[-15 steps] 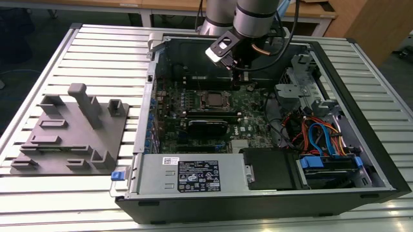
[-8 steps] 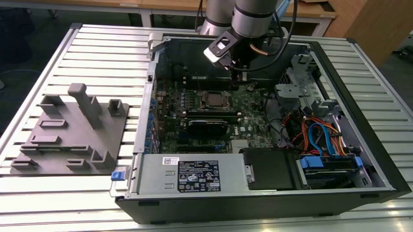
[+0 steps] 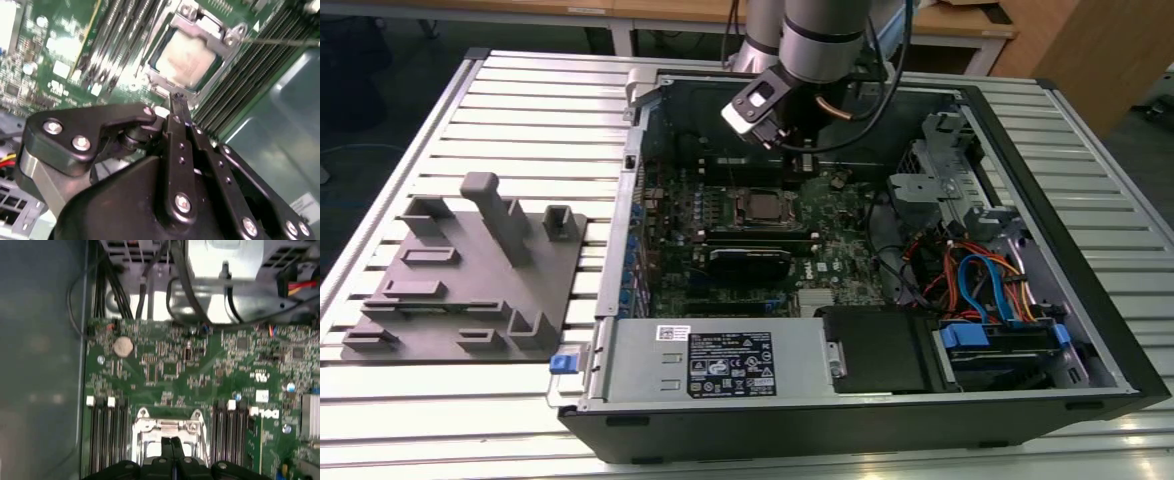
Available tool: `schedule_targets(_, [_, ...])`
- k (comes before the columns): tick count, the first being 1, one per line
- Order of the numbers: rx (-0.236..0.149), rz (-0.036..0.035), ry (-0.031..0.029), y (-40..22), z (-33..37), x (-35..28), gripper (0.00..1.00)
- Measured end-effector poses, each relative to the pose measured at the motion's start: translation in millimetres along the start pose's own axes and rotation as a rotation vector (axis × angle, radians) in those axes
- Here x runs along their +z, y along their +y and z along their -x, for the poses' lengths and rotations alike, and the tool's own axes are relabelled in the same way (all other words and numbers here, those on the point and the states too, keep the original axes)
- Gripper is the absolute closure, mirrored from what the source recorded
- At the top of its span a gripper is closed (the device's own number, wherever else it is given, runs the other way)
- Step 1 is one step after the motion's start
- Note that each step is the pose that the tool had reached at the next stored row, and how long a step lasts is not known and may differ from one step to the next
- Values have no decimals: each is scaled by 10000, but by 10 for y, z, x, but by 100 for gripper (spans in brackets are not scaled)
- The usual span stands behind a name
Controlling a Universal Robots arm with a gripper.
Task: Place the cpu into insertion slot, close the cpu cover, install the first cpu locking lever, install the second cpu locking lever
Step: 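Close the cpu cover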
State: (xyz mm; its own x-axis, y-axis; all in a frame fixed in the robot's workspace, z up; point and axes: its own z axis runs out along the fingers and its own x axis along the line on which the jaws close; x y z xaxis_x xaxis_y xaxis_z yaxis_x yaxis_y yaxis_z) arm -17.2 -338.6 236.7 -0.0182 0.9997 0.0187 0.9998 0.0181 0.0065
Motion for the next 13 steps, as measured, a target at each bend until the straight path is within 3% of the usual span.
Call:
schedule_targets(7, [-10, -40, 1, -202, -2, 93, 90])
schedule_targets(13, [-55, -141, 3, -329, -2, 172, 90])
